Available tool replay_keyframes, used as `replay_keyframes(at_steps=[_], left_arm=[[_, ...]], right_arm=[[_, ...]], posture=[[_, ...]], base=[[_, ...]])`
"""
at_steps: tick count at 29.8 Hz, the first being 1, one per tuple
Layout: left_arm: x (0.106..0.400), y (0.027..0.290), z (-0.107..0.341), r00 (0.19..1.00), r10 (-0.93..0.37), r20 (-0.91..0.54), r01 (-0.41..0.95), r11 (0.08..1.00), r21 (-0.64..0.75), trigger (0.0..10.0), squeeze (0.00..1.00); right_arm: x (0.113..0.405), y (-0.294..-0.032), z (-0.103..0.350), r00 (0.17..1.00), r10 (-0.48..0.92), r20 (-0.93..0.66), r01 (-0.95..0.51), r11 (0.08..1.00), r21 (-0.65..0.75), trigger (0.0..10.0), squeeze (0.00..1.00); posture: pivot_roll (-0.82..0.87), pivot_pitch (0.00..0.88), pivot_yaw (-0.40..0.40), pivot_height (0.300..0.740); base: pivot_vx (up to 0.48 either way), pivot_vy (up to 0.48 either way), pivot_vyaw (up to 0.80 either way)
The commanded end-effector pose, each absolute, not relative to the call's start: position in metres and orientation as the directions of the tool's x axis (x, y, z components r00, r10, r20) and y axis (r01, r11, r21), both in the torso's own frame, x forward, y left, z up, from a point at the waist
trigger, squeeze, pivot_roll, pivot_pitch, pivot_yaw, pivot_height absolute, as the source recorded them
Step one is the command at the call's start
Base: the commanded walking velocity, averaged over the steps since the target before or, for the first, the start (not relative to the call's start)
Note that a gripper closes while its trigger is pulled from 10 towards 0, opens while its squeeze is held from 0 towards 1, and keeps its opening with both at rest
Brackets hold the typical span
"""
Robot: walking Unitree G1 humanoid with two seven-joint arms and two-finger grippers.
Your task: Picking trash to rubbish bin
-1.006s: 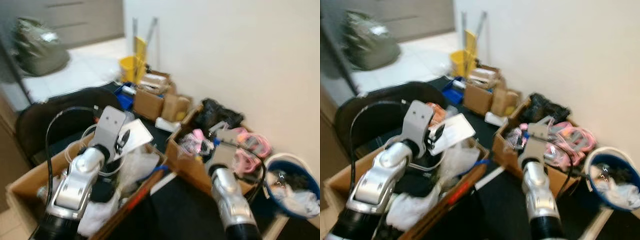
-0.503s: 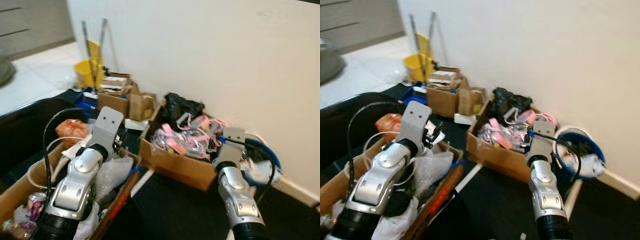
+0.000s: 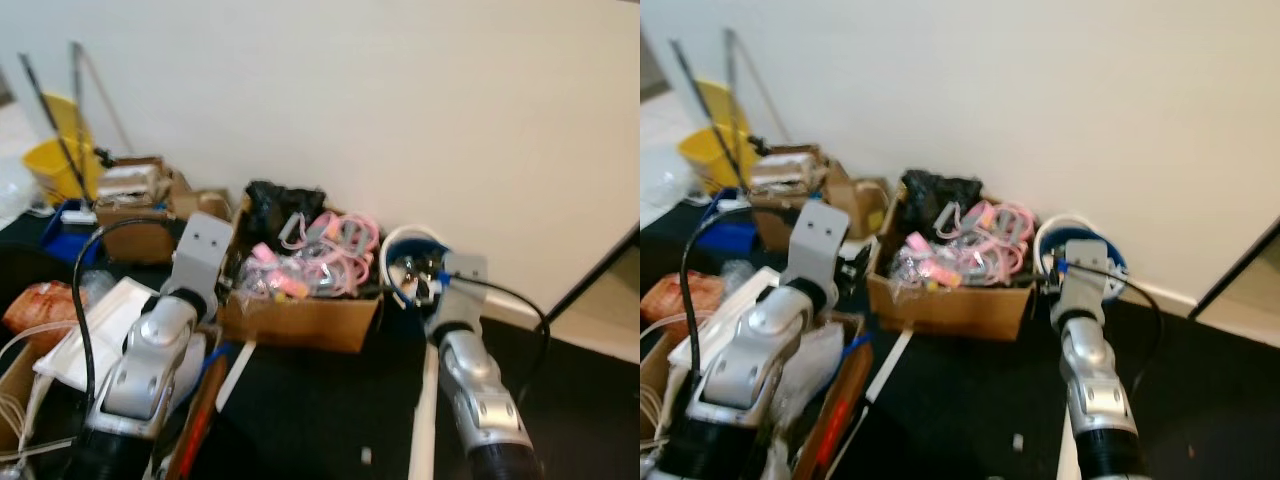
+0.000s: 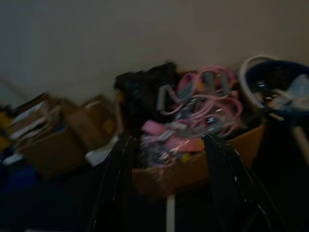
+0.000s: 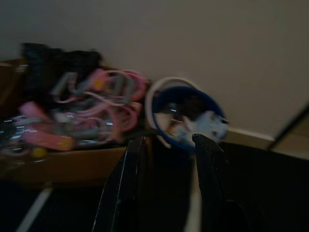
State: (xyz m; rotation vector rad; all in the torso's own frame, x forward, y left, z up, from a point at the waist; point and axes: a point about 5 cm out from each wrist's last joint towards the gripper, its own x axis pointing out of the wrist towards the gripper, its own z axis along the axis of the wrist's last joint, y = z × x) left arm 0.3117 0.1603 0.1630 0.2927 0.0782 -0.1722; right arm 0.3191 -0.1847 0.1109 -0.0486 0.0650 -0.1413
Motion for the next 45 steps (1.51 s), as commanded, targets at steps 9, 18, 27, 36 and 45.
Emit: replay_keyframes(at_steps=[9,18,27,36,45], left_arm=[[0.311,0.159,0.16,0.981,-0.168,-0.101,0.19,0.94,0.283,10.0,0.0],[0.312,0.16,0.161,0.985,-0.149,-0.088,0.168,0.944,0.284,10.0,0.0],[0.313,0.159,0.161,0.984,-0.155,-0.084,0.173,0.944,0.28,10.0,0.0],[0.313,0.158,0.16,0.983,-0.16,-0.088,0.178,0.944,0.277,10.0,0.0],[0.312,0.156,0.158,0.98,-0.176,-0.094,0.195,0.942,0.273,10.0,0.0]], right_arm=[[0.317,-0.195,0.107,0.978,-0.19,-0.092,0.183,0.98,-0.072,10.0,0.0],[0.316,-0.195,0.104,0.974,-0.193,-0.115,0.185,0.98,-0.076,10.0,0.0],[0.314,-0.196,0.102,0.969,-0.209,-0.135,0.199,0.976,-0.084,10.0,0.0],[0.311,-0.197,0.095,0.961,-0.216,-0.174,0.203,0.975,-0.089,10.0,0.0],[0.312,-0.197,0.096,0.96,-0.218,-0.176,0.207,0.975,-0.081,10.0,0.0]], posture=[[0.05,0.097,0.003,0.74],[0.05,0.097,0.002,0.74],[0.05,0.098,0.003,0.74],[0.05,0.099,0.001,0.74],[0.04,0.098,0.002,0.74]], base=[[0.0,0.0,-0.8],[0.0,0.0,-0.8],[0.0,0.0,-0.8],[0.0,0.0,-0.8],[0.0,0.0,-0.8]])
